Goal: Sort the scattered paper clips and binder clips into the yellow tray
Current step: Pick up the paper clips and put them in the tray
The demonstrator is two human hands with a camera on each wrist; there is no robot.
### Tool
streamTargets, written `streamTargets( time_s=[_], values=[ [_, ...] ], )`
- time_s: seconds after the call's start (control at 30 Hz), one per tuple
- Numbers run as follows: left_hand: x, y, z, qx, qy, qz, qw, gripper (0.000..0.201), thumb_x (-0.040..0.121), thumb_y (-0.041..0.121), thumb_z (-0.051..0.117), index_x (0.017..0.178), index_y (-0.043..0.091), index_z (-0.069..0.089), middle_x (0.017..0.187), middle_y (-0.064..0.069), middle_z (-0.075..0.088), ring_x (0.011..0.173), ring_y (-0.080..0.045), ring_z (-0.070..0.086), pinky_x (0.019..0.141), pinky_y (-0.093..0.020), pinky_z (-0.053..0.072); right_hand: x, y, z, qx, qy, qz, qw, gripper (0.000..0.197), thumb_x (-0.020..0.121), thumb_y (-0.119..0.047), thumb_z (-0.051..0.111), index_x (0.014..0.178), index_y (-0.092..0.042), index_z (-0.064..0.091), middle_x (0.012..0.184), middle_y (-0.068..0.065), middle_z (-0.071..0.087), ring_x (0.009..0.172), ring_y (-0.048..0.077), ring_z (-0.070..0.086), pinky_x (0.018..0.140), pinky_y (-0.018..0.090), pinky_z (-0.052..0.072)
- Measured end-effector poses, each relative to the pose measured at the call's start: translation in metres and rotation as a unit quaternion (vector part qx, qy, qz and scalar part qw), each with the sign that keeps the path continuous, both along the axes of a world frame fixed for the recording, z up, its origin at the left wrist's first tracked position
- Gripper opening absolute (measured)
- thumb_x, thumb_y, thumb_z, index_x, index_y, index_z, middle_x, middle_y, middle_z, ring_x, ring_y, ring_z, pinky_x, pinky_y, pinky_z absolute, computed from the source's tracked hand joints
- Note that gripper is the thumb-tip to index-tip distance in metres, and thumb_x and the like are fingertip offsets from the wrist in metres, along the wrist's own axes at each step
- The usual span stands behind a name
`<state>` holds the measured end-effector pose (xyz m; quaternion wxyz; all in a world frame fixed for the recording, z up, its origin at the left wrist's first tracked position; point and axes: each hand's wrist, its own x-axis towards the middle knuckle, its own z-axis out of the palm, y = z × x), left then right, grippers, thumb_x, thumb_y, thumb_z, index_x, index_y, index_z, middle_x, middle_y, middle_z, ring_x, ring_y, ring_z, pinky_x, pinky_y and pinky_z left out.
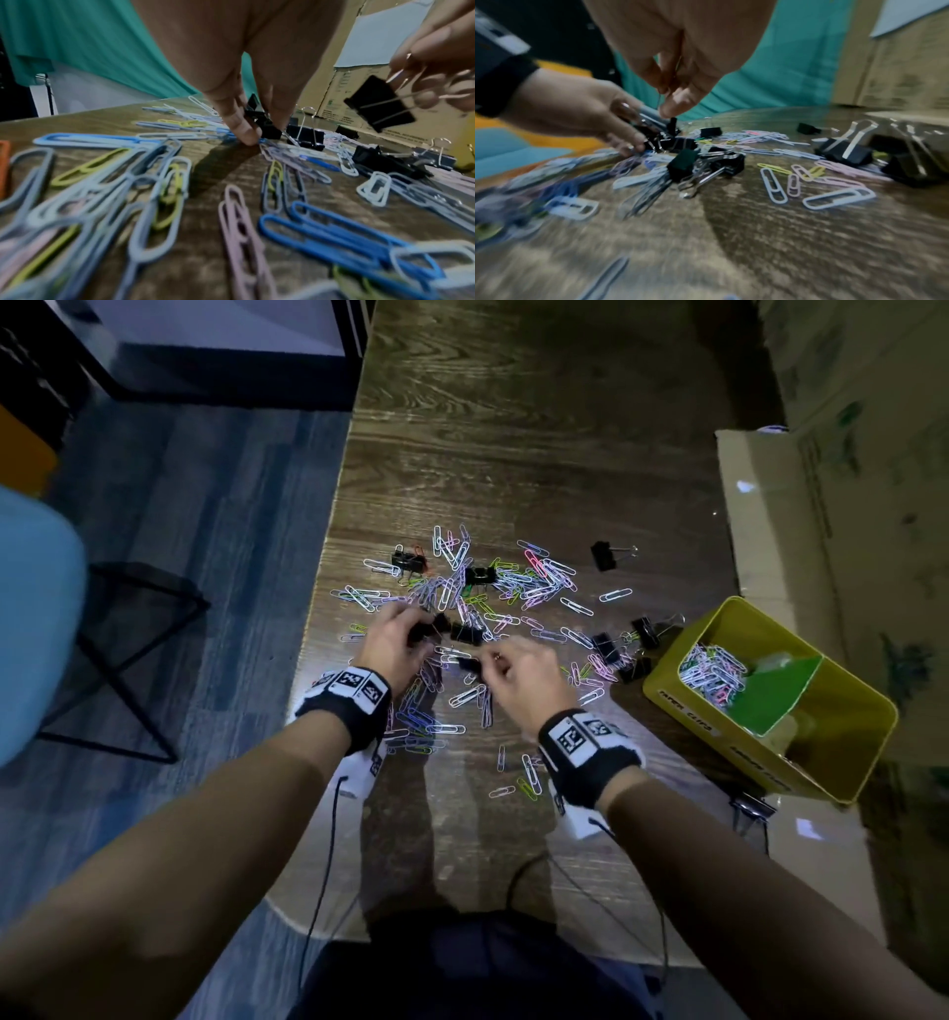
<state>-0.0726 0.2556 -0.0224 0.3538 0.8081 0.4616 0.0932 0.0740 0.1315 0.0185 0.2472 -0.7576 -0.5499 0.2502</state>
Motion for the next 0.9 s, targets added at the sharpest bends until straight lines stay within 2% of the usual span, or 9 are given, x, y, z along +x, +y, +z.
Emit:
streamTargets(
  time_s=[0.1, 0.17, 0.27, 0.4, 0.5, 0.63, 0.73, 0.8, 0.9],
  values=[
    [-0.006, 0.004, 0.009, 0.01, -0.02, -0.022, 0.999, 0.037, 0.081, 0.007, 0.066, 0.117, 0.009, 0.06, 0.129, -0.009, 0.046, 0.093, -0.014, 0.054, 0.097, -0.03, 0.046, 0.023, 0.007, -0.001, 0.044, 0.002, -0.131, 0.99, 0.021, 0.094, -0.015, 0.053, 0.106, -0.006, 0.067, 0.102, 0.009, 0.066, 0.081, 0.018, 0.062, 0.078, 0.029, 0.053],
    [-0.023, 0.007, 0.01, 0.075, -0.024, 0.002, 0.997, 0.034, 0.083, 0.008, 0.064, 0.117, 0.009, 0.06, 0.129, -0.013, 0.048, 0.087, -0.019, 0.058, 0.093, -0.036, 0.049, 0.037, 0.01, -0.003, 0.044, 0.002, -0.17, 0.985, 0.021, 0.093, -0.011, 0.053, 0.106, -0.004, 0.068, 0.101, 0.011, 0.068, 0.081, 0.019, 0.063, 0.079, 0.023, 0.05],
    [-0.059, 0.003, -0.004, 0.097, 0.037, 0.023, 0.994, 0.042, 0.089, 0.021, 0.057, 0.13, 0.014, 0.049, 0.141, -0.015, 0.04, 0.123, -0.031, 0.045, 0.107, -0.044, 0.035, 0.05, 0.009, -0.011, 0.028, -0.024, -0.193, 0.98, 0.022, 0.093, -0.009, 0.052, 0.105, -0.004, 0.069, 0.102, 0.014, 0.069, 0.088, 0.025, 0.066, 0.085, 0.027, 0.05],
    [-0.084, -0.027, -0.031, 0.036, 0.212, -0.094, 0.972, 0.066, 0.089, 0.06, 0.027, 0.146, 0.029, 0.018, 0.157, 0.0, 0.004, 0.144, -0.029, 0.003, 0.111, -0.056, 0.007, 0.045, 0.001, -0.022, -0.03, -0.062, -0.13, 0.989, 0.033, 0.093, -0.017, 0.053, 0.124, -0.01, 0.057, 0.128, 0.014, 0.055, 0.111, 0.028, 0.057, 0.095, 0.034, 0.046],
    [-0.078, -0.058, -0.038, 0.037, 0.237, -0.122, 0.963, 0.078, 0.079, 0.065, 0.004, 0.147, 0.029, 0.009, 0.154, 0.006, -0.006, 0.144, -0.027, -0.008, 0.111, -0.057, -0.001, 0.028, -0.007, -0.027, -0.022, -0.119, -0.001, 0.993, 0.045, 0.09, -0.033, 0.057, 0.132, -0.018, 0.05, 0.144, 0.012, 0.039, 0.132, 0.029, 0.038, 0.108, 0.046, 0.034],
    [-0.057, -0.101, -0.037, 0.045, 0.212, -0.151, 0.965, 0.076, 0.083, 0.062, 0.006, 0.147, 0.022, 0.012, 0.157, 0.002, 0.002, 0.144, -0.023, -0.004, 0.113, -0.057, 0.002, 0.01, -0.021, -0.036, -0.041, -0.16, 0.146, 0.975, 0.038, 0.087, -0.028, 0.062, 0.124, -0.018, 0.058, 0.144, 0.01, 0.043, 0.137, 0.03, 0.033, 0.112, 0.05, 0.022],
    [-0.048, -0.106, -0.031, 0.043, 0.176, -0.132, 0.975, 0.077, 0.083, 0.066, 0.007, 0.147, 0.024, 0.011, 0.156, 0.004, -0.002, 0.142, -0.014, -0.008, 0.114, -0.054, 0.003, 0.011, -0.028, -0.04, -0.045, -0.162, 0.113, 0.979, 0.032, 0.084, -0.01, 0.063, 0.116, -0.013, 0.065, 0.133, 0.012, 0.054, 0.128, 0.031, 0.045, 0.11, 0.052, 0.03],
    [-0.045, -0.087, -0.027, 0.053, 0.159, -0.069, 0.983, 0.069, 0.089, 0.061, 0.021, 0.147, 0.025, 0.012, 0.156, 0.001, 0.0, 0.143, -0.017, -0.004, 0.112, -0.052, 0.004, 0.015, -0.03, -0.041, -0.044, -0.18, 0.091, 0.979, 0.032, 0.08, -0.002, 0.063, 0.111, -0.01, 0.067, 0.124, 0.013, 0.06, 0.121, 0.033, 0.051, 0.105, 0.05, 0.036],
    [-0.041, -0.057, -0.024, 0.033, 0.195, -0.019, 0.98, 0.064, 0.094, 0.049, 0.032, 0.148, 0.025, 0.006, 0.157, -0.001, -0.005, 0.144, -0.022, -0.005, 0.112, -0.054, 0.005, 0.026, -0.033, -0.039, -0.081, -0.213, 0.083, 0.97, 0.035, 0.086, -0.006, 0.055, 0.119, -0.01, 0.062, 0.133, 0.011, 0.053, 0.128, 0.03, 0.044, 0.11, 0.045, 0.028]
  ],
)
